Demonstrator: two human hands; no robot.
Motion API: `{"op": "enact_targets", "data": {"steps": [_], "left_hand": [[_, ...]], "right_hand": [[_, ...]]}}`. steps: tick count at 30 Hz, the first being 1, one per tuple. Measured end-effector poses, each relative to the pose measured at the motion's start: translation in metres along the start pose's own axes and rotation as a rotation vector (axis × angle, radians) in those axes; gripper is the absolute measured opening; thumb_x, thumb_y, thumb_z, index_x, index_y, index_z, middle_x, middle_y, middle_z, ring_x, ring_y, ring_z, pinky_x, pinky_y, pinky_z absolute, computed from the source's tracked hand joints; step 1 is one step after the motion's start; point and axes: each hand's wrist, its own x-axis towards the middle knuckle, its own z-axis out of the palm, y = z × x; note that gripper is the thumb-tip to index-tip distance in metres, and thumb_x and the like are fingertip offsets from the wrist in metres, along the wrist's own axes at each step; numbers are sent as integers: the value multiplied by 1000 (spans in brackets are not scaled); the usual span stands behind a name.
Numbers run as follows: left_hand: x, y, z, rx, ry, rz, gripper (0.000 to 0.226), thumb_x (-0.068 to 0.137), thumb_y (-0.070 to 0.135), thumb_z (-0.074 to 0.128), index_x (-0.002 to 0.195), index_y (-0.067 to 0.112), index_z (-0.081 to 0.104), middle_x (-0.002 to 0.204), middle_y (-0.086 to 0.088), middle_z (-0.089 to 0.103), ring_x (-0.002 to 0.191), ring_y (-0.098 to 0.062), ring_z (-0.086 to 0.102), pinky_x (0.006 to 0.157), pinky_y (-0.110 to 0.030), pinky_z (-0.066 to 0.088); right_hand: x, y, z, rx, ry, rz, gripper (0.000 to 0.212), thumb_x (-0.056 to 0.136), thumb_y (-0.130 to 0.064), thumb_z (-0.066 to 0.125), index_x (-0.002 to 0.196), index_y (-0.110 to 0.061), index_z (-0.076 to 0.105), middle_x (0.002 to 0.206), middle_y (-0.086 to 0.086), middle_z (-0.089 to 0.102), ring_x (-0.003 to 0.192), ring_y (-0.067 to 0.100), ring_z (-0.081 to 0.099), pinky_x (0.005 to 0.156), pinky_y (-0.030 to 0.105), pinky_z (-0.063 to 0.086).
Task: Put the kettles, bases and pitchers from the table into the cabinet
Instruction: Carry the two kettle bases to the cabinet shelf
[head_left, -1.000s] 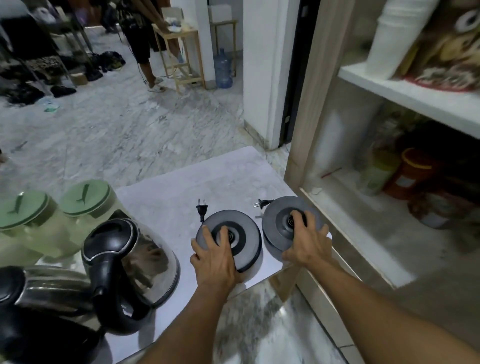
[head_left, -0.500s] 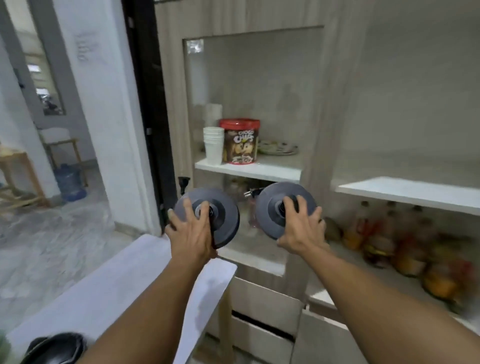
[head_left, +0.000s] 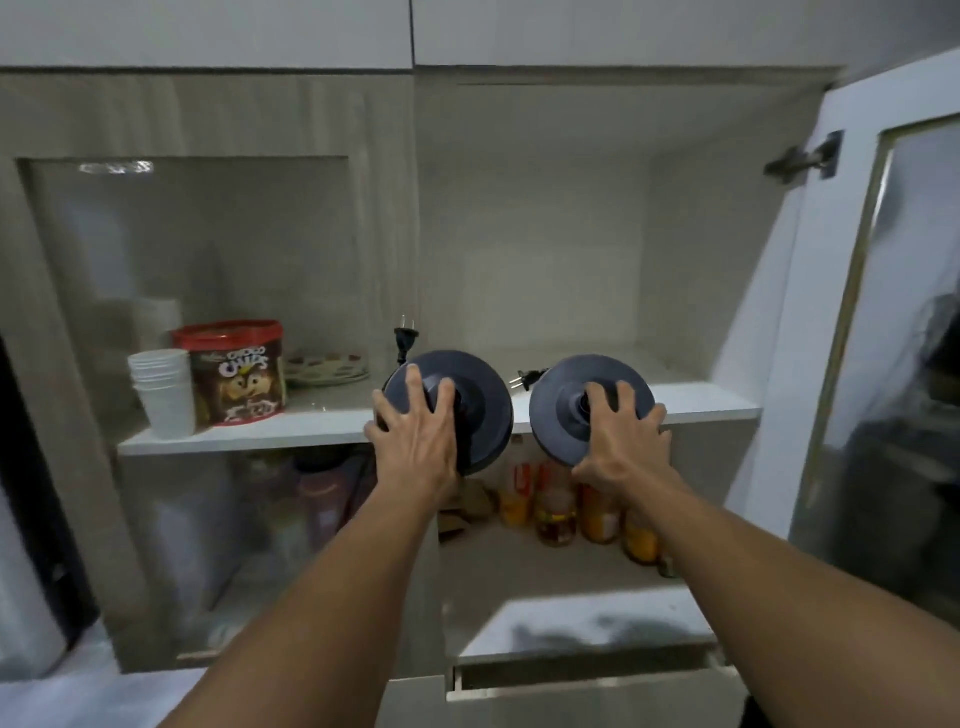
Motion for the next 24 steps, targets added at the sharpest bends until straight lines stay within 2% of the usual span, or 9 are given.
{"op": "enact_targets", "data": {"steps": [6, 9, 12, 15, 17, 19, 24], "left_hand": [[90, 67, 23, -1, -69, 67, 117, 66, 37, 87, 150, 26, 7, 163, -11, -11, 144, -57, 5, 110, -65, 26], [141, 96, 41, -6, -137, 49, 115, 64, 37, 89, 148, 27, 11, 161, -11, -3, 142, -57, 12, 109, -66, 29], [188, 120, 61, -29, -184, 17, 97, 74, 33, 80, 145, 25, 15, 157, -12, 6, 136, -55, 23, 106, -65, 33], [227, 133, 81, -16, -264, -3, 83, 83, 31, 70, 146, 22, 16, 154, -11, 12, 131, -54, 31, 104, -60, 38], [249, 135, 93, -21, -380, 0, 103, 72, 37, 81, 148, 24, 13, 153, -9, 12, 132, -53, 31, 102, -58, 41], [268, 137, 102, -1, -476, 22, 122, 55, 43, 91, 147, 27, 13, 150, -8, 16, 133, -50, 33, 102, -57, 45], [311, 130, 116, 39, -667, 65, 121, 47, 54, 91, 143, 24, 23, 146, -8, 34, 128, -37, 45, 97, -49, 49]], "right_hand": [[97, 53, -3, -37, -17, 57, 99, 73, -31, 80, 149, -33, 17, 159, 7, 9, 140, 52, 20, 109, 58, 34], [155, 74, -1, -51, -68, 68, 95, 73, -26, 78, 147, -34, 19, 159, 8, 11, 139, 49, 25, 108, 57, 36], [208, 92, 2, -82, -118, 65, 95, 72, -33, 80, 145, -31, 21, 158, 10, 16, 138, 51, 28, 105, 57, 41], [249, 102, 11, -95, -229, 82, 107, 64, -38, 83, 148, -27, 18, 157, 13, 17, 138, 52, 28, 105, 58, 41], [268, 109, 19, -107, -307, 85, 114, 54, -39, 87, 146, -26, 21, 154, 15, 22, 136, 48, 35, 104, 56, 44], [285, 114, 27, -70, -374, 80, 116, 52, -38, 89, 147, -23, 24, 151, 16, 27, 133, 43, 40, 104, 52, 46], [322, 118, 40, 18, -470, 111, 114, 54, -44, 90, 149, -18, 31, 149, 10, 41, 131, 34, 47, 102, 45, 48]]}}
